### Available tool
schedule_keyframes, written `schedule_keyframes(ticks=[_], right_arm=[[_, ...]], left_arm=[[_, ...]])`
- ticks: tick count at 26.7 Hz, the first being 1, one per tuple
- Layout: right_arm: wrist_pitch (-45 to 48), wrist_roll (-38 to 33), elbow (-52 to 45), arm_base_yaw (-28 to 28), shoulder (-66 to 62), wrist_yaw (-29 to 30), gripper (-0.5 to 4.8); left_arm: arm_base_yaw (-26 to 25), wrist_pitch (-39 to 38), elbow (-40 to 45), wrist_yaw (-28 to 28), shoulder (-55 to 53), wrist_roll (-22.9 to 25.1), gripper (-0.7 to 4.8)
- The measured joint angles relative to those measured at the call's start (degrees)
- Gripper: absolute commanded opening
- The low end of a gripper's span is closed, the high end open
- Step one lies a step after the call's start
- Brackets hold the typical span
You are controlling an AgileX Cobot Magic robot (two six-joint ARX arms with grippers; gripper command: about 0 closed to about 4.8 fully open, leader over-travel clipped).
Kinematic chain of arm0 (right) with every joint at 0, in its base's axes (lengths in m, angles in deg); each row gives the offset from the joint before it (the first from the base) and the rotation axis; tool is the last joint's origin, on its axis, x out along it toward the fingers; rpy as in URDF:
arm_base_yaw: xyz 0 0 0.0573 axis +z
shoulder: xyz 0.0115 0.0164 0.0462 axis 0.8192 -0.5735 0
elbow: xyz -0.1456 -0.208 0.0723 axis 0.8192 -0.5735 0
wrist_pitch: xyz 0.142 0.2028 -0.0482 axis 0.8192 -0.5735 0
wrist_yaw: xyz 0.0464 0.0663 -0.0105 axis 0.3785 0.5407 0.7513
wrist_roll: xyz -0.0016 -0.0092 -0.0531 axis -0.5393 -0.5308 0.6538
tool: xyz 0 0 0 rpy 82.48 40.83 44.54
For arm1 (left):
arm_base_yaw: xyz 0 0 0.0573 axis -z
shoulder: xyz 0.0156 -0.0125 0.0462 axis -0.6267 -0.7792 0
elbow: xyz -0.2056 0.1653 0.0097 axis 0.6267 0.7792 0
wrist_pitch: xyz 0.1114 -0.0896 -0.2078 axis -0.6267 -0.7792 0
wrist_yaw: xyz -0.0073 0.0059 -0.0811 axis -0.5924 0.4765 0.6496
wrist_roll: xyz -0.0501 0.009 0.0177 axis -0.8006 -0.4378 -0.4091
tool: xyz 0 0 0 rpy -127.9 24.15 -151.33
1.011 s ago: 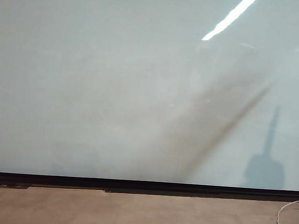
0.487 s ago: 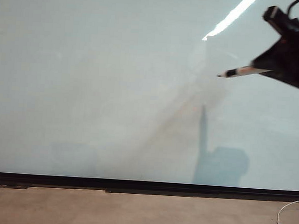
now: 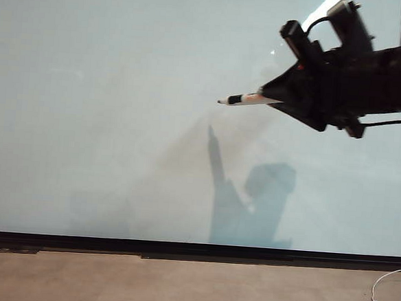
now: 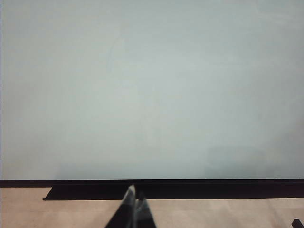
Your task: Pick up the pen on the shelf to the right of the whiteboard and draw a check mark.
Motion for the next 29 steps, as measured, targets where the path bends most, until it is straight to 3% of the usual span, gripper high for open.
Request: schedule_keyframes(ticks=[8, 29], right_arm=[[-0.09, -0.26, 4.46, 1.22, -4.07, 0.87, -0.06], [-4.37, -0.66, 5.75, 1.22, -5.16, -4.59, -0.06]], left_arm=[[0.0, 0.0, 0.0, 0.0, 0.0, -0.02, -0.05], [0.0, 0.0, 0.0, 0.02, 0.0, -0.02, -0.04]])
